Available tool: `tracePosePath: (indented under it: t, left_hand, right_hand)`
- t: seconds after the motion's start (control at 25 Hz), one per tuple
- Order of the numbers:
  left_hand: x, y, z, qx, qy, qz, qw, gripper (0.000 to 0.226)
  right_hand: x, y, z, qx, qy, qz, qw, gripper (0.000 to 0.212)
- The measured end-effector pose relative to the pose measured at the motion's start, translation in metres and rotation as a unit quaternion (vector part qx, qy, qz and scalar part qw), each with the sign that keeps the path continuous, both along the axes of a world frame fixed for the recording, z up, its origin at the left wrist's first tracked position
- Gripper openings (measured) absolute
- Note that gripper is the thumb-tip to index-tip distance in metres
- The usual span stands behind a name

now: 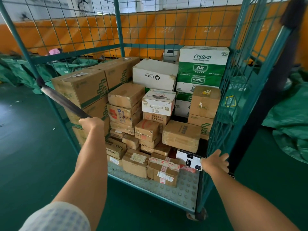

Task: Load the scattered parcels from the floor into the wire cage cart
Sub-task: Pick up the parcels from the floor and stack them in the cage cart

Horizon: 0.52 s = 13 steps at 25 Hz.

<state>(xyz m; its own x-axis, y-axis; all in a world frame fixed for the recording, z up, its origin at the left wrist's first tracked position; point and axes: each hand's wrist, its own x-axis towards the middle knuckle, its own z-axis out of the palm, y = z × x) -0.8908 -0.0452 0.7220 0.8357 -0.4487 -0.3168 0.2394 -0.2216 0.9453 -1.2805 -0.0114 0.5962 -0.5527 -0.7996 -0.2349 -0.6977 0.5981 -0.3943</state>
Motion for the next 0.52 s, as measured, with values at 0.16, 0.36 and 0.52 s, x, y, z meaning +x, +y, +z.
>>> tracePosePath:
  t: [0.16, 0.36, 0.52]
  left_hand:
    - [-0.003, -0.003, -0.001, 0.023, -0.027, -0.021, 0.999, 0.043]
    - [0.002, -0.016, -0.009, 0.019, 0.016, -0.008, 1.0, 0.045]
    - [-0.001, -0.014, -0.008, 0.0, -0.012, -0.041, 0.999, 0.045]
  right_hand:
    - [-0.013, -0.001, 0.0, -0.02, 0.007, -0.066, 0.998, 0.073]
    - [-0.022, -0.003, 0.011, -0.075, -0.006, -0.087, 0.993, 0.071]
    - [-0.031, -0.008, 0.015, -0.098, -0.037, -0.055, 0.993, 0.058]
